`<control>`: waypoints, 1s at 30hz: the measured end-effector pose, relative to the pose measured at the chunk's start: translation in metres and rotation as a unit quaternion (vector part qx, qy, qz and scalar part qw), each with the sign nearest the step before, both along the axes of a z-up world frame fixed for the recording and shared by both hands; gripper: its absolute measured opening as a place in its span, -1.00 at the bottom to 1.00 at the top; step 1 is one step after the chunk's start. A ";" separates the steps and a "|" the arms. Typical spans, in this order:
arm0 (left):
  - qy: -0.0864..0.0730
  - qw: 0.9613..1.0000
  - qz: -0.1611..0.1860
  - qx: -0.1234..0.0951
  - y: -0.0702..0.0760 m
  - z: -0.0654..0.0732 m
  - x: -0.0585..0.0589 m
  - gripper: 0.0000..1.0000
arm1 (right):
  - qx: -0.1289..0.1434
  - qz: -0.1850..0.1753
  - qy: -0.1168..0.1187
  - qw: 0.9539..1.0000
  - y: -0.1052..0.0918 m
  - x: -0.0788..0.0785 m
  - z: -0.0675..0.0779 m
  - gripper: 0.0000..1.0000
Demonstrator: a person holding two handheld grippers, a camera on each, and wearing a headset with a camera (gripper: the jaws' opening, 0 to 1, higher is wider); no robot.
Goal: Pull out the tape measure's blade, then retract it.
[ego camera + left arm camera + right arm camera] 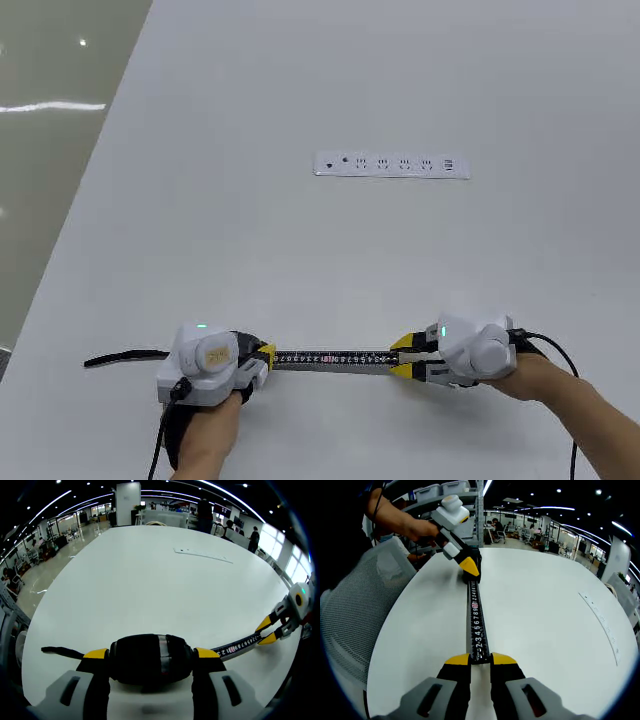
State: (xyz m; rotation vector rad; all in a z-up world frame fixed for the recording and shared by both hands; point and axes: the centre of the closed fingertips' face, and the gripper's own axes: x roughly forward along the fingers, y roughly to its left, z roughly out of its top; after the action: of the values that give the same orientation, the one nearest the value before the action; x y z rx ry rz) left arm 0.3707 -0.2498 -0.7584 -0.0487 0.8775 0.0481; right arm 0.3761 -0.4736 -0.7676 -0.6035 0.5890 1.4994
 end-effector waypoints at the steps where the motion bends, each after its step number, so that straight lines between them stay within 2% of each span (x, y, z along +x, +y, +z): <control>1: 0.000 1.000 0.000 0.000 0.000 0.000 0.000 0.27 | 0.000 0.001 -0.001 1.000 0.000 0.000 0.001 -0.75; 30: 0.002 1.000 0.000 0.000 -0.001 0.000 0.000 0.27 | 0.005 0.010 -0.001 1.000 0.015 0.000 -0.001 -0.75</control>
State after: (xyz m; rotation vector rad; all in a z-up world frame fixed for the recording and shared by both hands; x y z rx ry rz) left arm 0.3706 -0.2503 -0.7583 -0.0477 0.8816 0.0481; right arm 0.3760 -0.4590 -0.7690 -0.6045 0.5739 1.5191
